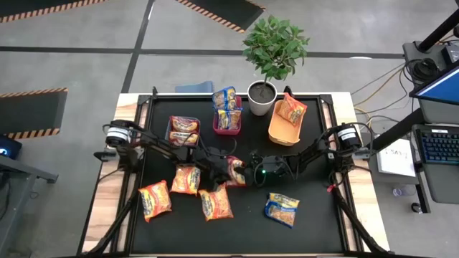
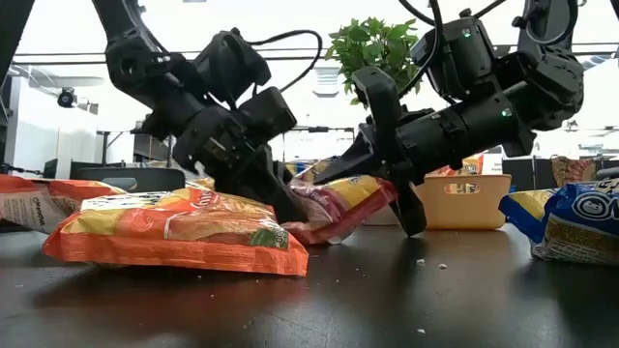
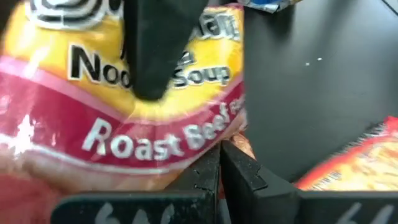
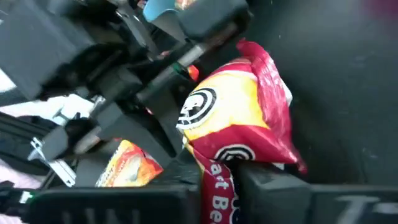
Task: Sort Maruchan noodles
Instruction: Put the red noodle pack into the blue bin
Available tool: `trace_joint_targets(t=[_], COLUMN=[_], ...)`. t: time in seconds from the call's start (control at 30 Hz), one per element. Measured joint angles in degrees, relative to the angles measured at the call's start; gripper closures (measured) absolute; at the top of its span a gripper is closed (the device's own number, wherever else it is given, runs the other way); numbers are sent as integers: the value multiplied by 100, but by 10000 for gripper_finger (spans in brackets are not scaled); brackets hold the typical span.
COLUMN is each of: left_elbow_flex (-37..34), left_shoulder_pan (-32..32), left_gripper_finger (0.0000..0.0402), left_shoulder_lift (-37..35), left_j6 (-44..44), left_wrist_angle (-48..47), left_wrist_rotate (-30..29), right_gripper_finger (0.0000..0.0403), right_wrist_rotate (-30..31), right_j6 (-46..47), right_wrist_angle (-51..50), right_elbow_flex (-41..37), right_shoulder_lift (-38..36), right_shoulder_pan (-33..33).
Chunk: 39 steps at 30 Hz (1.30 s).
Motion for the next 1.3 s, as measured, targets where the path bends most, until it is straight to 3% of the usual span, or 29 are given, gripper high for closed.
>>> trace_joint_targets(t=[0.13, 0.37, 0.67, 0.87, 1.07, 1.3], left_elbow_flex=[-7, -14, -155, -379, -446, -463], left_shoulder_pan=[4, 11, 14, 72, 74, 70], left_gripper_finger=[401, 401, 401, 401, 401, 401], left_shoulder_lift=[-635, -2718, -5336, -6544, -7253, -7805], left_j6=[331, 1243, 2076, 2249, 2110, 2100], left_wrist_angle=[-830, -2521, -2982, -3012, -3033, -3036], left_wrist_rotate=[-152, -449, -1430, -2268, -3042, -3296], right_gripper_finger=[388, 383, 382, 381, 381, 381], right_wrist_rotate=[-37, -52, 29, 22, -223, -593], right_j6=[-258, -1082, -2858, -3989, -4533, -4771], right_wrist_angle=[-42, -31, -138, -215, -255, -234], right_elbow_flex=[-2, 25, 903, 1844, 2884, 4267], right_shoulder_lift=[-169, -770, -885, -431, 348, 1514], right_shoulder_pan=[2, -232, -609, -871, -1136, -1358])
